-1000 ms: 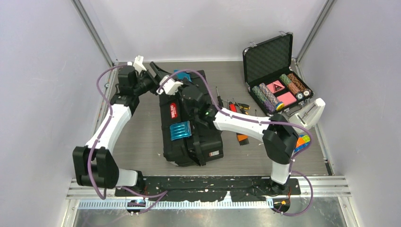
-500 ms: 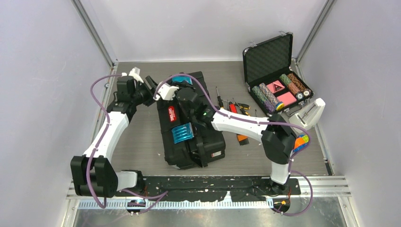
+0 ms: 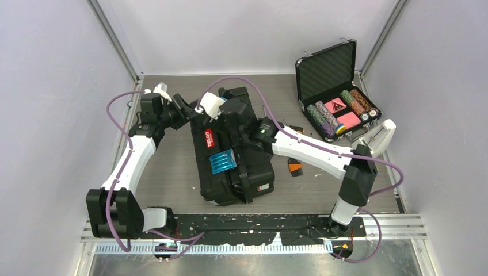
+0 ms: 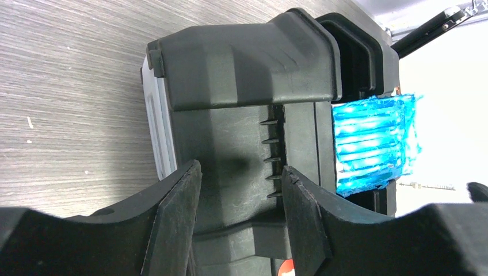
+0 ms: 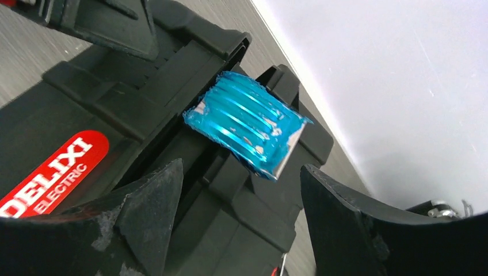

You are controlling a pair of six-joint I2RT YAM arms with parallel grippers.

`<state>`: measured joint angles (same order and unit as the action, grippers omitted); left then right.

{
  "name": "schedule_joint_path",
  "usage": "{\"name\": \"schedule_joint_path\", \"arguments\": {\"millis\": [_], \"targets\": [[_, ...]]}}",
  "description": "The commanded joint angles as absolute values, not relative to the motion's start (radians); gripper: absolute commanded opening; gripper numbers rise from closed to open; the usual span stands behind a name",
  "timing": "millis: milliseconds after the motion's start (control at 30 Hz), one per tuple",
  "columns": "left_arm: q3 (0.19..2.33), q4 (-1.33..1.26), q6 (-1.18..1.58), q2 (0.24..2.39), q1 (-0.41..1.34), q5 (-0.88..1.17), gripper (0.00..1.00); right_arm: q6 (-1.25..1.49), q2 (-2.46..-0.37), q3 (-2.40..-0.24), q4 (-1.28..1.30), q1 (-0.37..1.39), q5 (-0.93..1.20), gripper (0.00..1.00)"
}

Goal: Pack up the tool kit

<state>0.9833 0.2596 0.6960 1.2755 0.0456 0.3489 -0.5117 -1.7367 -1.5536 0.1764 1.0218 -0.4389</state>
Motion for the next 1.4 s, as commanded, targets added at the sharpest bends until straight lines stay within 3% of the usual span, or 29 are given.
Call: {"name": "schedule_joint_path", "arguments": {"millis": [0, 167, 467, 867, 1100, 1367], "targets": [[0.988, 0.365, 0.677, 1.258, 0.058, 0.371, 0.58, -0.308, -1.595, -1.619, 0.282, 1.012, -0.424, 0.80], [0.998, 0.402, 0.665, 1.176, 0.064, 0.382, 0.66, -0.110, -1.491, -1.577, 0.380, 0.984, -0.344, 0.81], [0.922, 0.505, 0.644, 0.965, 0.177, 0.379, 0.75, 0.251, -1.265, -1.291, 0.364, 0.911, 0.046, 0.74], [0.670, 0.483, 0.846, 0.693, 0.329, 0.450, 0.73, 0.427, -1.229, -1.077, 0.208, 0.894, 0.254, 0.55], [0.640, 0.510, 0.906, 0.632, 0.340, 0.512, 0.72, 0.466, -1.261, -1.036, 0.199, 0.879, 0.291, 0.42], [0.653, 0.613, 0.923, 0.587, 0.351, 0.543, 0.72, 0.486, -1.271, -1.006, 0.173, 0.864, 0.303, 0.34]]}}
